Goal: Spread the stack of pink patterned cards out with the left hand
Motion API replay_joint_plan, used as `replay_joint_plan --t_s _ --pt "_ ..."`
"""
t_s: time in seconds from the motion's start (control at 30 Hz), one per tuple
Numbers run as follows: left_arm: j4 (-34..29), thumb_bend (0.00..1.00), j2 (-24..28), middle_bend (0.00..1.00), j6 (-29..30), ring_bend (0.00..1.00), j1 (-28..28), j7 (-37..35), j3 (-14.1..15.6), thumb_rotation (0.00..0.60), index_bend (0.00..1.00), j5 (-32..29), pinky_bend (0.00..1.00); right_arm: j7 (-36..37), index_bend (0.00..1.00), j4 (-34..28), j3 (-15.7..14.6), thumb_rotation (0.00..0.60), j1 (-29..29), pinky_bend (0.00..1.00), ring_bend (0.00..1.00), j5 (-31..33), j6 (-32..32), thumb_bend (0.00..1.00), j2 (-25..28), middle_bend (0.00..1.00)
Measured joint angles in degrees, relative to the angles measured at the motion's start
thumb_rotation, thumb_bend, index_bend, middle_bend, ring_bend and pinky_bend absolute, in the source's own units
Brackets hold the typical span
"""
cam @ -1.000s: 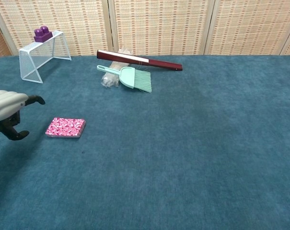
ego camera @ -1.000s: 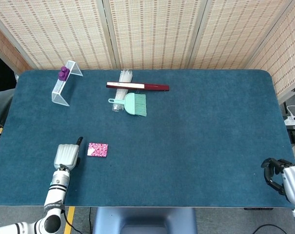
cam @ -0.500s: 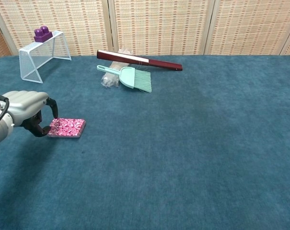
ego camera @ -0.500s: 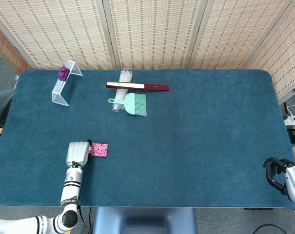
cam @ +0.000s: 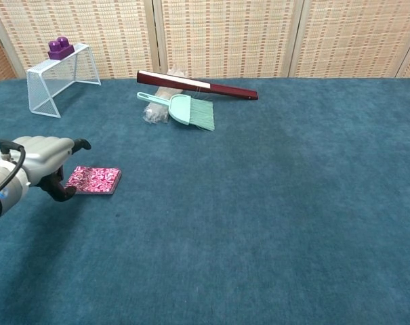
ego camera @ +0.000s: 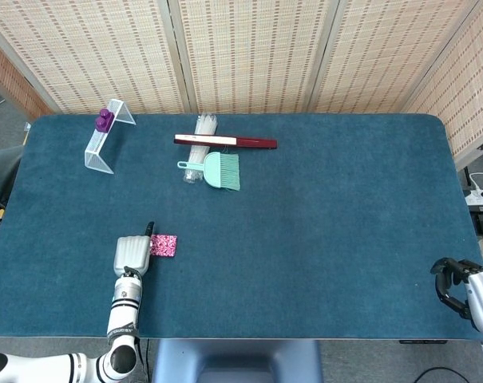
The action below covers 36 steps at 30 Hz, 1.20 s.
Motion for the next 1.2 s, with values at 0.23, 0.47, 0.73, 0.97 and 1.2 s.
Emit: replay_joint_plan --t_s 0.23,0.47,0.73,0.97,1.2 --pt "1.47 0.42 -2.28 1.0 0.69 1.0 -1.17 1.03 -0.06 0.6 0.1 -2.38 1.0 0.34 0.79 0.09 -0.01 0.6 -0.07 0.93 0.67 -0.06 0.15 0.55 0.09 0.73" --pt "4.34 0.42 -4.15 1.0 0.52 1.0 -2.11 0.18 -0.29 0.6 0.14 -2.57 1.0 0.55 0.79 0.08 0.04 0.6 -0.1 0.93 0.67 0.03 0.18 0.55 0.17 0.73" --pt "6.81 0.42 -4.97 1.0 0.07 1.0 -2.91 0.01 -0.41 0.6 0.18 -2.64 1.0 0.62 0.79 0.11 0.07 0.6 -0.11 0.93 0.67 0.05 0.21 0.55 0.16 0.73" --pt "7.69 0.42 -5.09 1.0 0.2 1.0 -3.0 -0.04 -0.28 0.6 0.19 -2.79 1.0 0.54 0.79 0.01 0.06 0.6 -0.13 0.93 0.67 0.06 0.2 0.55 0.18 0.73" --pt "8.22 0.42 -5.2 1.0 0.47 1.0 -3.0 -0.16 -0.21 0.6 0.2 -2.6 1.0 0.49 0.79 0.0 0.06 0.6 -0.13 0.93 0.67 0.08 0.14 0.55 0.16 0.73"
